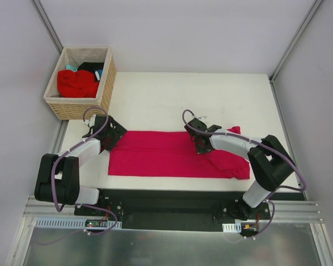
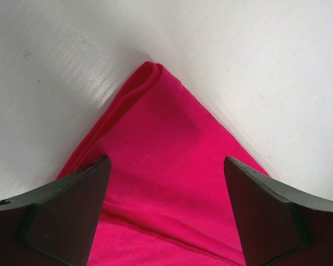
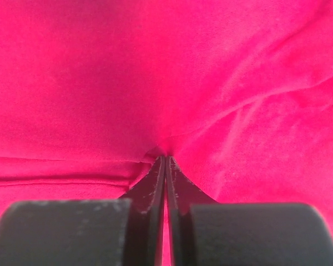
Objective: Fold and stack the t-shirts
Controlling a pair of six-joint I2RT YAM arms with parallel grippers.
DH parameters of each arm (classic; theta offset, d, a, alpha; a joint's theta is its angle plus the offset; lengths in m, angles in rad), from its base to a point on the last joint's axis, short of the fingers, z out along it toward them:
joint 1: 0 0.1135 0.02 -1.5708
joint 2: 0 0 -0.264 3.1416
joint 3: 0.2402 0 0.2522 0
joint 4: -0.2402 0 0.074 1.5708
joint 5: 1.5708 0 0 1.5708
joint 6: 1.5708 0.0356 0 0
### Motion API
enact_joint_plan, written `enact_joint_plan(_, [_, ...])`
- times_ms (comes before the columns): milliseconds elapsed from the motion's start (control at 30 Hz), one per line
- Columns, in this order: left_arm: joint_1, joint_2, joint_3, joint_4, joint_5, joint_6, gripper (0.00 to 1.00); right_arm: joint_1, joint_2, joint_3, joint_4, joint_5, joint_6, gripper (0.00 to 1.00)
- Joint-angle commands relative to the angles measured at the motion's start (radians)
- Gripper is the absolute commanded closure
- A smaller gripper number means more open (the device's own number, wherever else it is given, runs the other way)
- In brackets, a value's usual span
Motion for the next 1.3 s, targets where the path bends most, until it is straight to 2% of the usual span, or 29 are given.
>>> enact_joint_plan(0, [0.014,0.002,-0.017,-0.072,-0.003,0.002,0.16,0.026,-0.006,0.002,-0.053,0.033,0.020,0.88])
enact_joint_plan(33, [0.014,0.004,-0.015,-0.072,0.001,0.001,0.16,0.031,-0.007,0.007,-0.055,0.037,0.020,0.66])
enact_joint_plan(133, [0.014,-0.014,-0.009,-0.074,0.013,0.005,0.16,0.034,-0.056,0.027,-0.075,0.076,0.014,0.31])
enact_joint_plan(233, [0.012,-0.037,0.008,-0.075,0.040,0.025,0.15,0.037,-0.121,0.077,-0.127,0.122,-0.014,0.22])
enact_joint_plan(367, [0.006,-0.068,0.046,-0.080,0.135,0.060,0.15,0.038,-0.199,0.108,-0.219,0.149,-0.020,0.22])
enact_joint_plan(567, [-0.050,-0.108,0.124,-0.098,0.287,0.111,0.16,0.016,-0.320,0.048,-0.273,0.235,0.006,0.20])
enact_joint_plan(800, [-0.247,-0.061,0.195,-0.117,0.317,0.111,0.16,-0.076,-0.363,-0.024,-0.250,0.189,0.023,0.20])
enact_joint_plan(967, [-0.438,0.016,0.228,-0.091,0.294,0.047,0.16,-0.139,-0.340,-0.059,-0.227,0.155,0.023,0.20])
enact_joint_plan(1100, [-0.554,0.116,0.299,-0.023,0.346,0.005,0.16,-0.181,-0.286,-0.073,-0.196,0.126,0.026,0.20])
enact_joint_plan(1267, [-0.676,0.223,0.340,0.159,0.407,-0.070,0.16,-0.256,-0.199,-0.067,-0.144,0.109,0.020,0.20])
